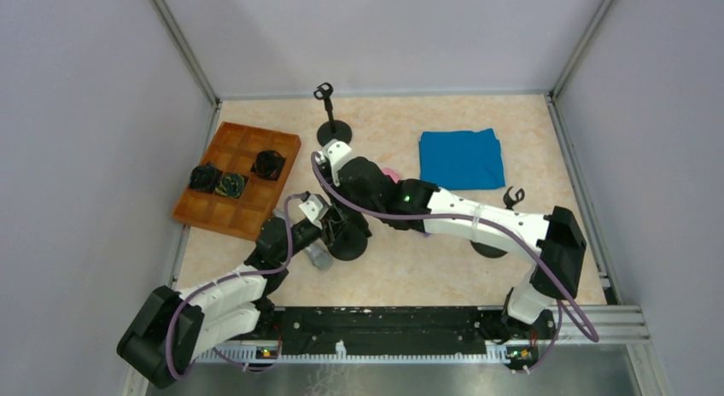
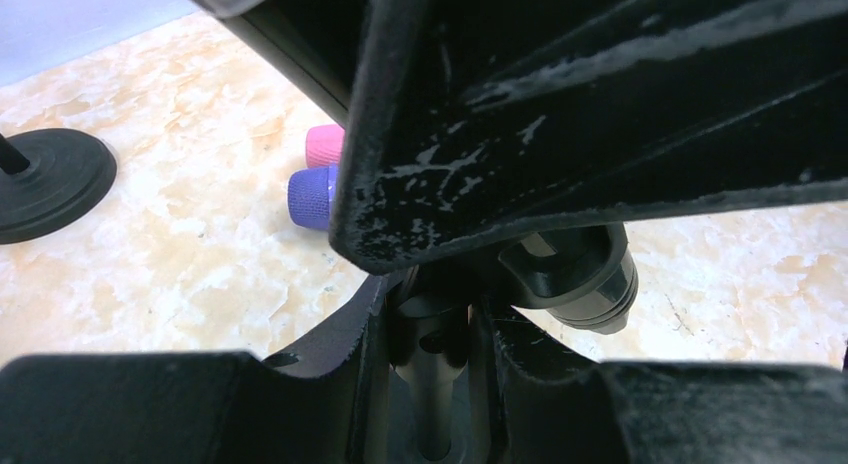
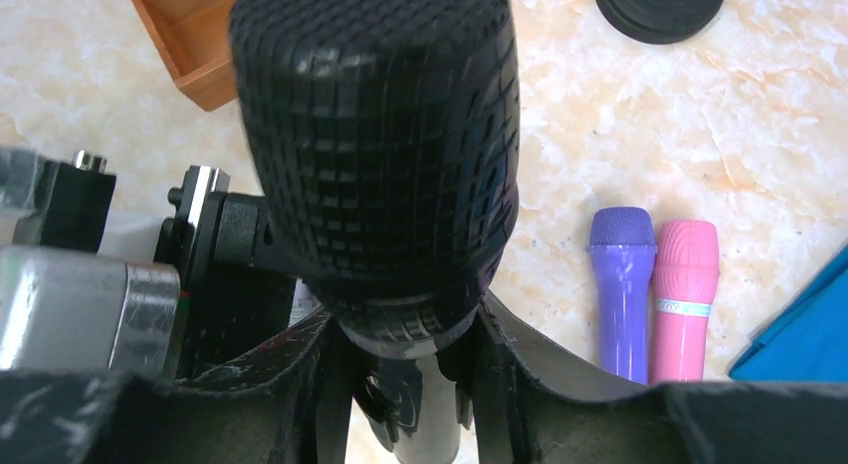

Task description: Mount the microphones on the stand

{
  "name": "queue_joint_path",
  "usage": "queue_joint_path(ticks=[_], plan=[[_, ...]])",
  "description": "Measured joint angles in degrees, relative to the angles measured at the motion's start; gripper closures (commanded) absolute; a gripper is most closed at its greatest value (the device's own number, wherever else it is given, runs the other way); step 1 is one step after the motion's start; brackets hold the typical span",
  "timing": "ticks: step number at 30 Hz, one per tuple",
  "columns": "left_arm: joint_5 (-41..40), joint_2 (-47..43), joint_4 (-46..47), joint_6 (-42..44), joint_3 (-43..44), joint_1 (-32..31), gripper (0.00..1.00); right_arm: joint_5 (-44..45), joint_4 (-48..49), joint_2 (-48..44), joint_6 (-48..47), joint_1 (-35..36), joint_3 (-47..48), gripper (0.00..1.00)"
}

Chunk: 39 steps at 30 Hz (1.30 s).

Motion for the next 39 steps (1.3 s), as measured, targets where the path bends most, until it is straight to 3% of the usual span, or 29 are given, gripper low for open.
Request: queue_joint_path(ticks=[7,12,19,30,39], plan=[[0.3,-0.1,-0.1,0.2,0.0,0.0,1.00,3.4,-0.6,0.4,3.1,1.3,1.0,0.45],[-0.6,-0.3,-0.2,-0.7,0.0,0.2,1.00,3.5,0.6,-3.7,5.0,1.8,-3.7,0.39],[-7.2,-0.4,-0.1,-2.2,0.1,2.2,1.00,2.6,-5.9,-8.7,5.5,4.3,-10.2,0.38],[-8.7,-0.4,-0.2,-3.1,0.1,2.2,1.00,5.4,-3.0,-21.7,2.1,4.0,-13.6,0.39],[-19.2,3.6,-2.3,-4.3,4.7,2.3,1.00,5.7,-2.4,-24.9,2.3,2.9,-18.0,0.40]])
